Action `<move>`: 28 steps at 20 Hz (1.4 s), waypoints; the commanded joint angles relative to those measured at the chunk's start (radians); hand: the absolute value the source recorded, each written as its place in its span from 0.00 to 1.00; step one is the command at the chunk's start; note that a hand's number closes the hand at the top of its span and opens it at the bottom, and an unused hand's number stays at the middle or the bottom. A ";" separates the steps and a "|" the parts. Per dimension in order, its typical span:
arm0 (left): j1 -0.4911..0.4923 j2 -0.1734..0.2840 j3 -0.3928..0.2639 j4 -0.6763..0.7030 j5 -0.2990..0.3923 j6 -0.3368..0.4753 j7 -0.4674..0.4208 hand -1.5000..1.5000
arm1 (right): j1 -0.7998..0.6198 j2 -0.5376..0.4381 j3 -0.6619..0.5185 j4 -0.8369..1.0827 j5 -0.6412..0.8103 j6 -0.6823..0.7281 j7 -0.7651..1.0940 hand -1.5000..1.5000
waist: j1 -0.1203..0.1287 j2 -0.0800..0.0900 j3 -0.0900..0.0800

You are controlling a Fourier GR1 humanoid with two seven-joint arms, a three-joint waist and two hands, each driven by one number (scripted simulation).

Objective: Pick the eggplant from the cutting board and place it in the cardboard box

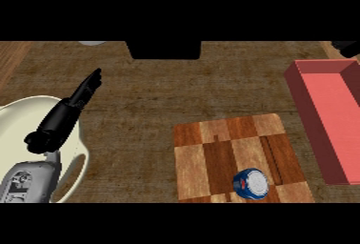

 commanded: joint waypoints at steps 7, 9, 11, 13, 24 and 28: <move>0.016 -0.013 -0.001 -0.020 -0.016 0.010 -0.008 0.50 | 0.091 -0.127 -0.102 0.166 -0.162 0.250 -0.163 1.00 | 0.003 0.001 0.000; 0.041 0.014 0.008 -0.069 0.002 -0.018 0.024 0.50 | 0.112 -0.174 -0.107 0.210 -0.172 0.334 -0.201 1.00 | 0.010 0.001 0.001; 0.011 -0.002 0.012 -0.017 0.014 -0.023 0.018 0.50 | 0.147 -0.169 -0.119 0.214 -0.192 0.345 -0.189 1.00 | -0.001 0.000 0.000; 0.029 -0.022 -0.018 -0.029 -0.026 0.002 0.011 0.50 | 0.147 -0.203 -0.129 0.202 -0.230 0.445 -0.221 0.00 | -0.006 -0.003 0.000; 0.031 -0.006 0.023 -0.010 -0.005 -0.007 0.011 0.50 | 0.125 -0.117 -0.356 0.026 -0.520 0.175 -0.525 0.00 | -0.023 -0.010 0.004; 0.017 -0.015 0.016 -0.021 -0.017 0.006 0.021 0.50 | 0.107 -0.084 -0.545 0.001 -0.699 0.071 -0.555 0.00 | -0.028 -0.007 0.004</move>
